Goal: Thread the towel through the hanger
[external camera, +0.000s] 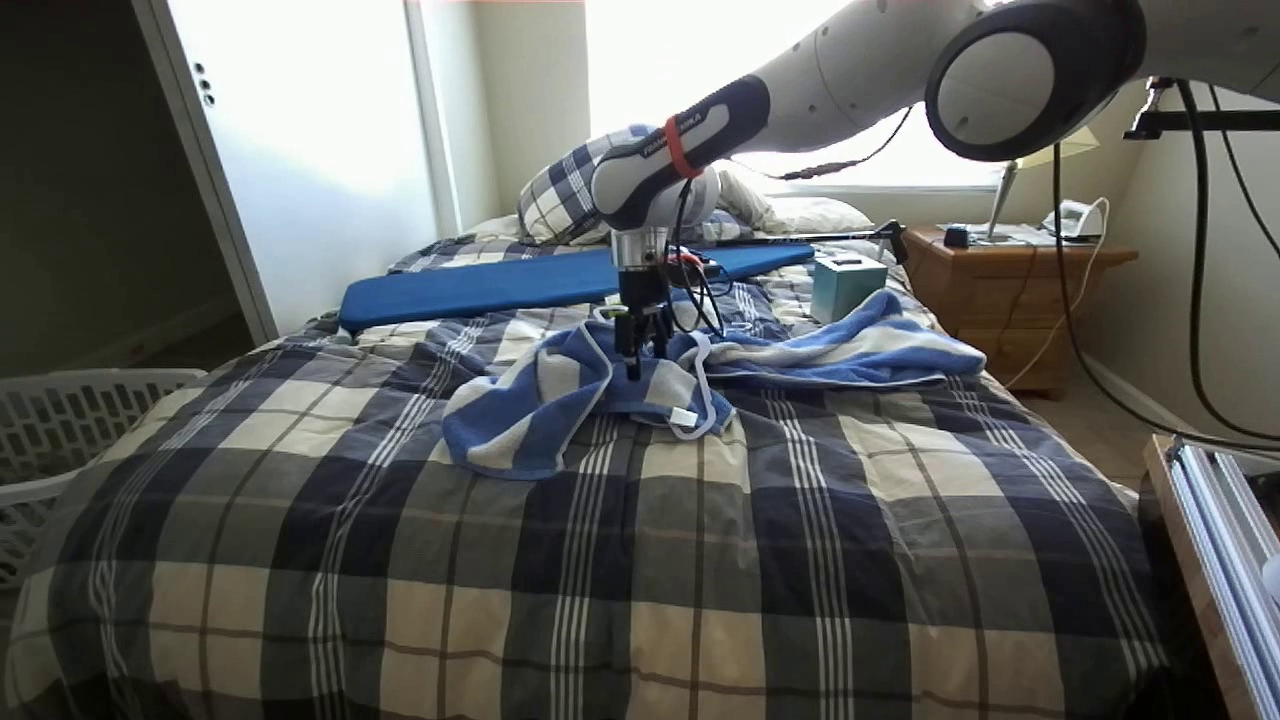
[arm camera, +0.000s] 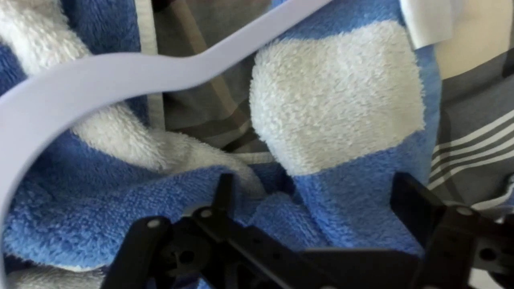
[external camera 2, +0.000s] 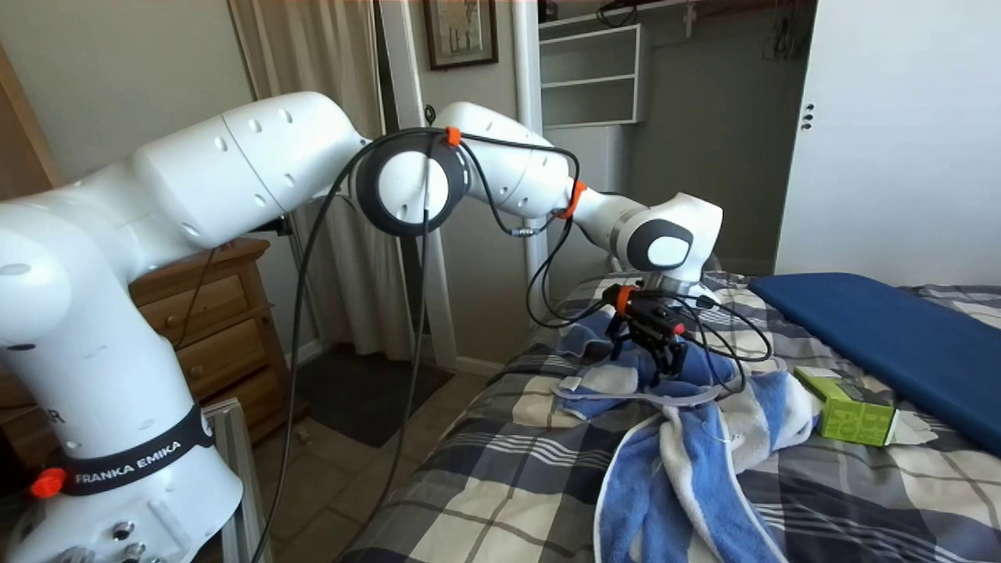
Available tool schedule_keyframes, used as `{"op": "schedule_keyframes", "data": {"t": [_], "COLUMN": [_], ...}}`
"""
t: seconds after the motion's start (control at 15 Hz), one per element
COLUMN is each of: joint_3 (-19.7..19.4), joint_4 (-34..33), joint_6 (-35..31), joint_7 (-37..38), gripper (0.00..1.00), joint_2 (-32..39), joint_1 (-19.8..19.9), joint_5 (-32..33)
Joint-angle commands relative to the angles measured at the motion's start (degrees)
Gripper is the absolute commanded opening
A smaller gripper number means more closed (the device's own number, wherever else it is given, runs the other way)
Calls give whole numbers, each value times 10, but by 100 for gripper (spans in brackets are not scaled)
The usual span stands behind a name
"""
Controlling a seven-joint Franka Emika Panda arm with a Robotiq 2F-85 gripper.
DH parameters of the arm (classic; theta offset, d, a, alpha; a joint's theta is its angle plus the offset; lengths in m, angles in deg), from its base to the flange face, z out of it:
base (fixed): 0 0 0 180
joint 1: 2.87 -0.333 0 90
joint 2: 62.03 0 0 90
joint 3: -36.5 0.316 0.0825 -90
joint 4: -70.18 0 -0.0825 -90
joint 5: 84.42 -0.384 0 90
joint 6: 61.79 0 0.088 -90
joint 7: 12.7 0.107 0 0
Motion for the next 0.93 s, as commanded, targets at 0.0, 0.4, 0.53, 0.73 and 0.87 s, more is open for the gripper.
{"op": "schedule_keyframes", "data": {"t": [0.0,0.4,0.53,0.73,0.87], "joint_3": [13,39,43,44,41], "joint_4": [20,40,45,62,82], "joint_6": [-26,29,71,105,79], "joint_7": [-44,-65,-48,-23,-11], "gripper": [74,32,18,1,0], "joint_2": [-3,-40,-55,-85,-111], "joint_1": [9,19,21,21,19], "joint_5": [-8,-26,-28,-36,-40]}}
